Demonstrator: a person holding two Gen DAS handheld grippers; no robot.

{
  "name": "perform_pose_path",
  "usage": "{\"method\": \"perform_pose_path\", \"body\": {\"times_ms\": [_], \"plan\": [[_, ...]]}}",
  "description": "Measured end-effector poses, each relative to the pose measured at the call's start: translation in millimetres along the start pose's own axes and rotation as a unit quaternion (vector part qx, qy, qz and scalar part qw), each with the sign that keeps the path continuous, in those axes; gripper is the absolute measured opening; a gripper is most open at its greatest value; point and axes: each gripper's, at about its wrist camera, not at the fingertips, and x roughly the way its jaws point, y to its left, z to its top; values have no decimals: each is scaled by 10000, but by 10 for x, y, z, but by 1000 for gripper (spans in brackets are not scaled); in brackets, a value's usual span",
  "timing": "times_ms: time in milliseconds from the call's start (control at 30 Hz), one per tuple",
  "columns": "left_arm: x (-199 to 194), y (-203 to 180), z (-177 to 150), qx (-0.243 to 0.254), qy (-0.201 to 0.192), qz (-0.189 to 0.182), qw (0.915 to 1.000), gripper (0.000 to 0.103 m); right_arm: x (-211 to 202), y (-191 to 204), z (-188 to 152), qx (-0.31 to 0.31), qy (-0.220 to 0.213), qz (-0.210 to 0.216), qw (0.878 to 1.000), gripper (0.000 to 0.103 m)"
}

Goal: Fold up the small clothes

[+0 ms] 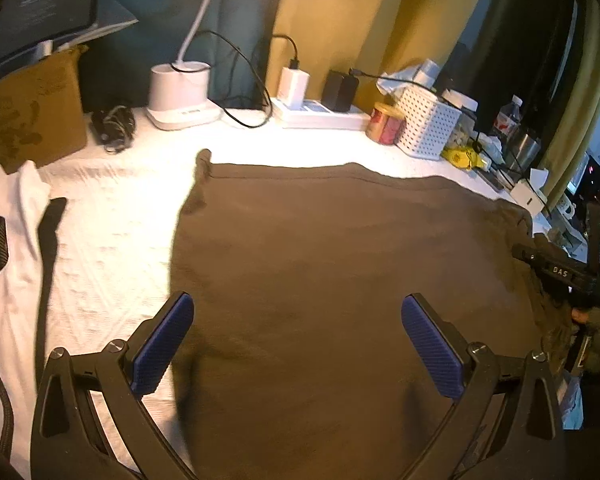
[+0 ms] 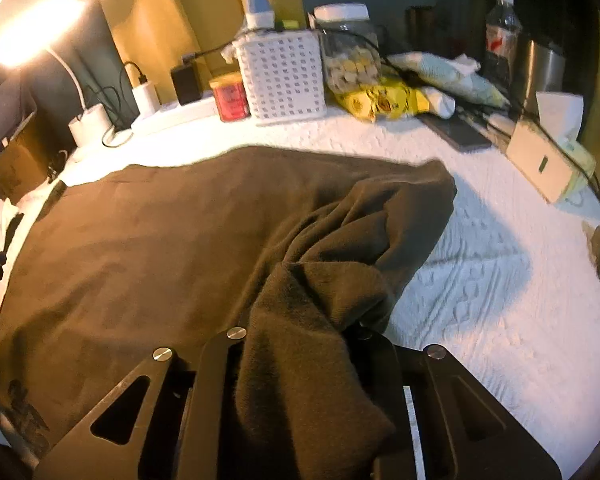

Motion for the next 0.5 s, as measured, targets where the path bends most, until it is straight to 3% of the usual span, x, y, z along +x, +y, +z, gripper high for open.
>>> {"method": "perform_pose_path", "body": {"times_ms": [500], "plan": [[-352, 330, -119, -313, -379, 70, 9988, 102, -191, 845, 195, -669, -227, 471, 9964, 20]]}}
